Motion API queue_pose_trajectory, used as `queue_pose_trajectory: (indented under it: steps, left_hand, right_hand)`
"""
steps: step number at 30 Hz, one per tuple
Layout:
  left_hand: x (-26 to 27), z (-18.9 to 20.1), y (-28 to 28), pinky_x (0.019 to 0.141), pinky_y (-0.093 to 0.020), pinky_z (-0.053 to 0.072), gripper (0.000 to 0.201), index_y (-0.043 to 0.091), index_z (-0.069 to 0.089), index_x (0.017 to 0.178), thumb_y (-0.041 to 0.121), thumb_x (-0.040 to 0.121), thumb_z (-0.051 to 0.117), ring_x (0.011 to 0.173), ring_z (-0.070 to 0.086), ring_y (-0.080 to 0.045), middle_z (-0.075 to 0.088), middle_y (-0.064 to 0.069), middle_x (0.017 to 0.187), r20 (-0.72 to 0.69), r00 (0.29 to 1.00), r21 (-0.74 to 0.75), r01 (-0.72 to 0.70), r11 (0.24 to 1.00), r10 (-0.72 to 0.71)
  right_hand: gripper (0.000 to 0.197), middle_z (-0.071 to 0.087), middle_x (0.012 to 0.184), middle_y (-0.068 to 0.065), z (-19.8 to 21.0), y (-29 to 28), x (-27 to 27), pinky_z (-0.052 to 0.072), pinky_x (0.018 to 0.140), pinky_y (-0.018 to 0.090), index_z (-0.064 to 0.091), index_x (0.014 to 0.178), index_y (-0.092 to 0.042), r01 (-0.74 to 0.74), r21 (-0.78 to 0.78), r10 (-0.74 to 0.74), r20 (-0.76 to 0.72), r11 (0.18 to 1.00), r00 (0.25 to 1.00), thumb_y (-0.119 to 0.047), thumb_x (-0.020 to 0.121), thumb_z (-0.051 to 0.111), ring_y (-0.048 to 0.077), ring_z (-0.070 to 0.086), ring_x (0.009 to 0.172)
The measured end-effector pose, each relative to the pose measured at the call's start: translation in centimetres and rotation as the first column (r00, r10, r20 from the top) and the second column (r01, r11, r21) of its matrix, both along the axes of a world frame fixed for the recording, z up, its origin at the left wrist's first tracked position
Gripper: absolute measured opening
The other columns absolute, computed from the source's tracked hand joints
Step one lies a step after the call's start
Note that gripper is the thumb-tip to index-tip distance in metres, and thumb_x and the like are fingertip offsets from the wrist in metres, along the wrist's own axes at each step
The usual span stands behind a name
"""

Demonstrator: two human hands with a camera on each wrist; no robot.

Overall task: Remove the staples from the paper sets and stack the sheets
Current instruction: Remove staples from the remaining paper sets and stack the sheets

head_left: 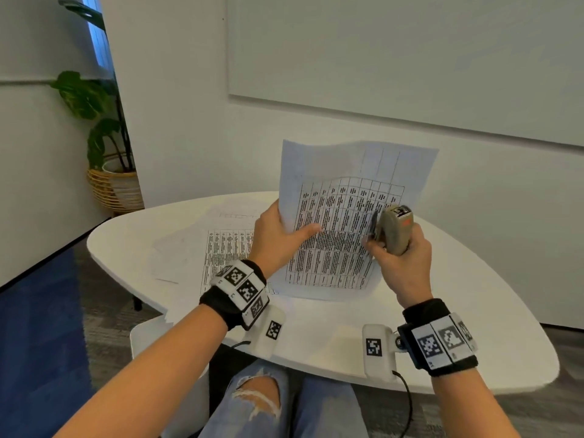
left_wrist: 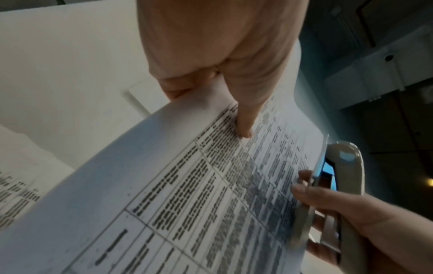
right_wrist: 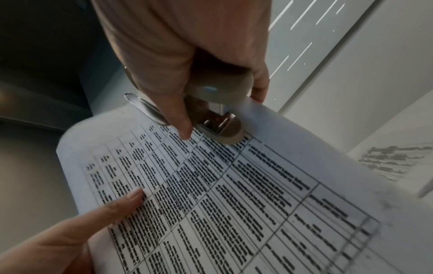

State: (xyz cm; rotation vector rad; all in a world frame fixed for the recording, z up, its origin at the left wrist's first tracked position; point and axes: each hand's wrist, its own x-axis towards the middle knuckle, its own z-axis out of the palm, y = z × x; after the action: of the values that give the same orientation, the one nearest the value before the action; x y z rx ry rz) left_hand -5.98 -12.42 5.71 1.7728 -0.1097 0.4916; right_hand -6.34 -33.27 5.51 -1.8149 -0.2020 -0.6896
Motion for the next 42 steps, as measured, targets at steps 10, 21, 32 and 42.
queue_pose_trajectory:
  steps: [10, 21, 32, 42]
  left_hand:
    - [0.2, -1.8, -0.5, 0.069, -0.009, 0.050, 0.031, 0.023, 0.058, 0.111, 0.029, 0.083, 0.071, 0.086, 0.061, 0.005, 0.064, 0.015, 0.095, -0.006, 1.000, -0.021, -0.015, 1.000, 0.015]
    - [-0.8, 2.7, 0.7, 0.086, -0.038, 0.054, 0.055, 0.016, 0.052, 0.129, 0.044, 0.085, 0.066, 0.097, 0.065, -0.020, 0.068, -0.001, 0.108, 0.095, 0.974, 0.327, -0.226, 0.918, 0.206]
    - [-2.3, 4.0, 0.7, 0.059, -0.024, 0.043, 0.037, 0.020, 0.053, 0.119, 0.043, 0.090, 0.060, 0.070, 0.061, -0.014, 0.066, 0.005, 0.088, 0.118, 0.986, 0.610, -0.169, 0.774, 0.122]
    - [-2.6, 1.6, -1.2, 0.058, -0.024, 0.041, 0.032, 0.023, 0.052, 0.115, 0.043, 0.092, 0.057, 0.060, 0.051, -0.013, 0.046, 0.012, 0.066, 0.036, 0.997, 0.827, 0.006, 0.563, -0.063]
  right_hand:
    - [0.028, 0.065, 0.083, 0.002, -0.4, -0.9, 0.1, 0.052, 0.069, 0.028, 0.062, 0.086, -0.020, -0.040, 0.210, 0.055, -0.066, 0.977, 0.996, -0.003, 0.072, 0.079, 0.019, 0.059, 0.078]
    - [0.047, 0.042, 0.116, 0.010, 1.4, -1.4, -1.3, 0.047, 0.085, 0.015, 0.051, 0.094, -0.032, 0.292, 0.062, -0.298, 0.261, 0.954, 0.918, -0.004, 0.069, 0.079, 0.018, 0.050, 0.100]
    - [0.020, 0.063, 0.078, -0.011, 8.4, 1.1, -2.9, 0.050, 0.062, 0.020, 0.053, 0.100, -0.007, -0.008, 0.489, -0.189, 0.352, 0.872, 0.917, -0.004, 0.084, 0.065, 0.000, 0.060, 0.063]
    - [0.011, 0.063, 0.080, -0.006, 8.1, 2.1, -2.1, 0.049, 0.063, 0.015, 0.051, 0.095, -0.017, -0.016, 0.585, -0.219, 0.328, 0.811, 0.919, -0.011, 0.092, 0.059, -0.001, 0.062, 0.066]
